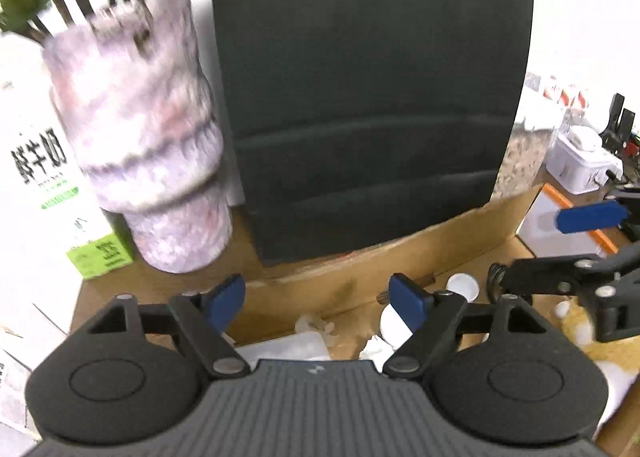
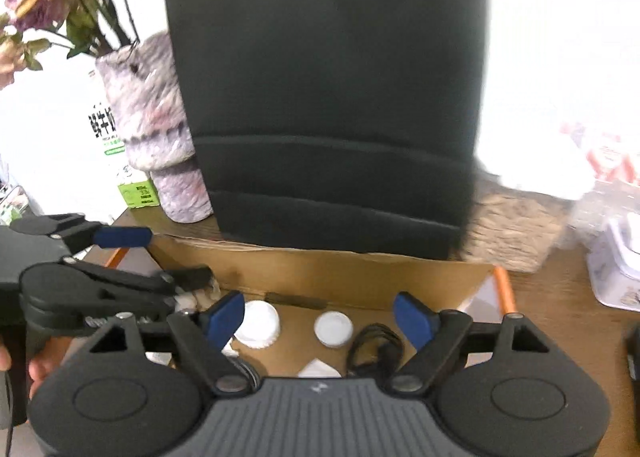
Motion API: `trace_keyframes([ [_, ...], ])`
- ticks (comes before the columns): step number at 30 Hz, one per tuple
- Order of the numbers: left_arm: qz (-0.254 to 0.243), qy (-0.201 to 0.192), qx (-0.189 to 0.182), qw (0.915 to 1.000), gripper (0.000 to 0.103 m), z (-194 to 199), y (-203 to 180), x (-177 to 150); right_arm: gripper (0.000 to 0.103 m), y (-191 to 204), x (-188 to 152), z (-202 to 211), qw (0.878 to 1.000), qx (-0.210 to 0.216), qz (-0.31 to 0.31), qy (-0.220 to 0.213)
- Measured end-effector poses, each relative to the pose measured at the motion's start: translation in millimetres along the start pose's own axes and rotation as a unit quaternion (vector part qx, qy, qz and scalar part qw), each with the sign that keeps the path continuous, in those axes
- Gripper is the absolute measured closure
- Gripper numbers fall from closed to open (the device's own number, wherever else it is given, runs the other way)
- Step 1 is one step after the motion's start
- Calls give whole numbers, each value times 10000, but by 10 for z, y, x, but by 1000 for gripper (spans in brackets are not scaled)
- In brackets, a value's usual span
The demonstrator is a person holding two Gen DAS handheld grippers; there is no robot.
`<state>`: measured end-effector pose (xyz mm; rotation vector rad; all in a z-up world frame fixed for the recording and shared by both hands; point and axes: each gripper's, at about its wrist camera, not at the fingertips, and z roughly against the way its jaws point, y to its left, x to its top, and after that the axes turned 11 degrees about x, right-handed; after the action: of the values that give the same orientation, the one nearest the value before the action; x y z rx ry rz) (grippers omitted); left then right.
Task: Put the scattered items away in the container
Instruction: 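Carry both items into the cardboard box and open both grippers, then move both tools back over the purple cloth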
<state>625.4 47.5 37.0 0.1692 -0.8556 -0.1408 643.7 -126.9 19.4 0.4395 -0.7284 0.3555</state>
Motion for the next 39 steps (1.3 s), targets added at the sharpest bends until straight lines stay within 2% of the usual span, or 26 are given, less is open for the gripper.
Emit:
trace_keyframes([
  [4,314,61,191,9993,19,384,140,106,20,34,-41,393,9996,-174,210,-37],
  [6,569,466,454,9963,16,637,198,107,16,52,-74,622,9989,-300,358,-82],
  [7,609,572,415,9956,16,765,213,81,15,59,-100,760,9983,-372,421,-123],
  [10,569,422,108,9974,12,1259,250,-37,13,64,-170,1083,9978,-432,465,-209],
  [14,773,357,327,9958,6,1816,283,-217,12,45,-297,1501,9988,-366,235,-232],
  [18,918,104,263,9954,4,2350,274,-603,10,97,-506,1935,9988,-256,215,-365],
  [21,1083,-37,365,9934,0,2664,233,-913,8,169,-735,2231,9985,-213,269,-428],
  [24,1341,-263,217,9904,0,2996,219,-1308,8,311,-1087,2511,9978,-99,417,-504],
  [27,1321,-477,85,9901,0,3256,224,-1689,6,457,-1589,2784,9953,126,658,-698],
  [29,1234,-592,304,9901,0,3383,196,-1911,4,523,-1953,2941,9944,94,660,-820],
  [33,1342,-789,717,9852,0,3601,88,-2485,3,658,-2602,3140,9921,-262,560,-1095],
  [36,1721,-736,1160,9754,0,3653,-85,-3006,3,762,-3127,3248,9834,-593,273,-1691],
  [39,1836,-574,1132,9748,0,3677,-245,-3387,3,819,-3587,3260,9792,-642,-188,-1916],
])
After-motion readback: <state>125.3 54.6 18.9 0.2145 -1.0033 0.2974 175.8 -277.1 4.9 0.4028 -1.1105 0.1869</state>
